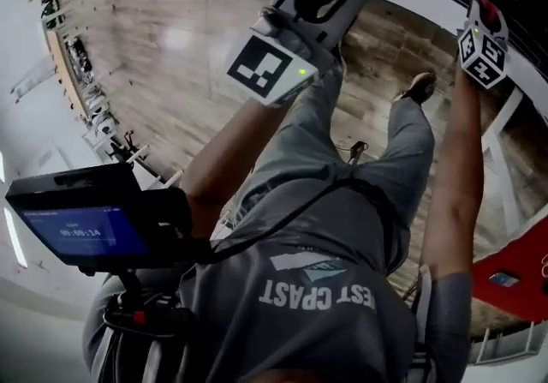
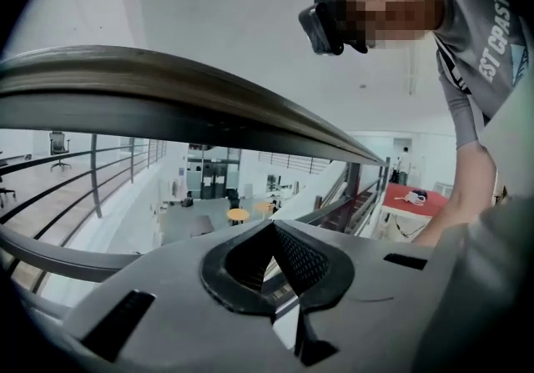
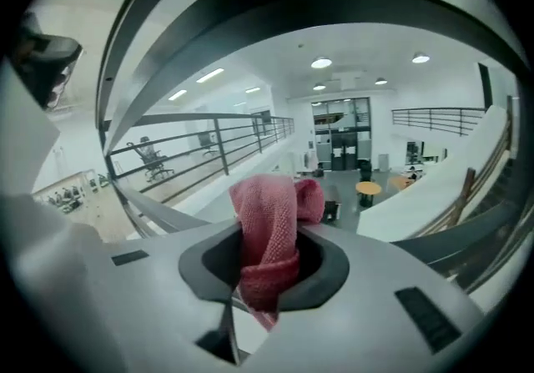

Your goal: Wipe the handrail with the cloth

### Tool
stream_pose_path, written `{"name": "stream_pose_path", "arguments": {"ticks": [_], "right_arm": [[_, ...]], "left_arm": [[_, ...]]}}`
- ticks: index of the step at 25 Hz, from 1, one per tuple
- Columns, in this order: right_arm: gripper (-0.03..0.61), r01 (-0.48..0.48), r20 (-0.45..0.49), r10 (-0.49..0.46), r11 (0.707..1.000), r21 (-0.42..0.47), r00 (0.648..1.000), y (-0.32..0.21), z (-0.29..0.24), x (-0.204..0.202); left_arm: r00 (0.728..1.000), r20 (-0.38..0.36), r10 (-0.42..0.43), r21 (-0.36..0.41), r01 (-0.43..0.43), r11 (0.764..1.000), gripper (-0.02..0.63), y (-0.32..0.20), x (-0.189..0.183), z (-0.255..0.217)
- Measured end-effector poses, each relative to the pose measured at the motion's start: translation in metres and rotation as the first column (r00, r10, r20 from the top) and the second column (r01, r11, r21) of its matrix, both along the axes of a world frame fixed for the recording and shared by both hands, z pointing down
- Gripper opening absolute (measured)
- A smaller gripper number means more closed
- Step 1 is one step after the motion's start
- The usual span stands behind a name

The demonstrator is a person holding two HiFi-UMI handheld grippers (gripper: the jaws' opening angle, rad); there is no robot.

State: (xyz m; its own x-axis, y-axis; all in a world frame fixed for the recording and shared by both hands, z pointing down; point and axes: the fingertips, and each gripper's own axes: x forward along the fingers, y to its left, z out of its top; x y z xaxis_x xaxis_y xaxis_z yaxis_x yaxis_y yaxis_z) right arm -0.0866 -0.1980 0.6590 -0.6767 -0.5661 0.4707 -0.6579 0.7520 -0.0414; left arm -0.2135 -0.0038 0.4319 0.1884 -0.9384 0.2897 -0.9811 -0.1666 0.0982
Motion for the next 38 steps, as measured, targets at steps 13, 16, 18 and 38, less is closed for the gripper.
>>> {"name": "stream_pose_path", "arguments": {"ticks": [13, 16, 18, 38], "right_arm": [[0.069, -0.241, -0.099, 0.245, 0.969, 0.048, 0.965, -0.083, -0.005, 0.17], [0.069, -0.19, -0.064, 0.191, 0.982, 0.011, 0.98, -0.063, 0.008, 0.127], [0.069, -0.083, -0.037, 0.082, 0.997, 0.0, 0.996, -0.031, 0.012, 0.064], [0.069, -0.046, 0.008, 0.047, 0.996, -0.078, 0.999, 0.012, 0.019, 0.009]], "left_arm": [[0.99, -0.132, -0.043, 0.041, 0.048, 0.998, 0.005, -0.01, 0.006, -0.014], [0.996, -0.081, -0.037, 0.038, 0.041, 0.998, 0.005, -0.002, -0.001, -0.014], [0.998, -0.055, -0.04, 0.023, 0.041, 0.999, 0.005, 0.0, -0.004, -0.011], [0.996, -0.054, -0.075, 0.041, 0.077, 0.996, 0.005, 0.002, -0.015, -0.016]]}}
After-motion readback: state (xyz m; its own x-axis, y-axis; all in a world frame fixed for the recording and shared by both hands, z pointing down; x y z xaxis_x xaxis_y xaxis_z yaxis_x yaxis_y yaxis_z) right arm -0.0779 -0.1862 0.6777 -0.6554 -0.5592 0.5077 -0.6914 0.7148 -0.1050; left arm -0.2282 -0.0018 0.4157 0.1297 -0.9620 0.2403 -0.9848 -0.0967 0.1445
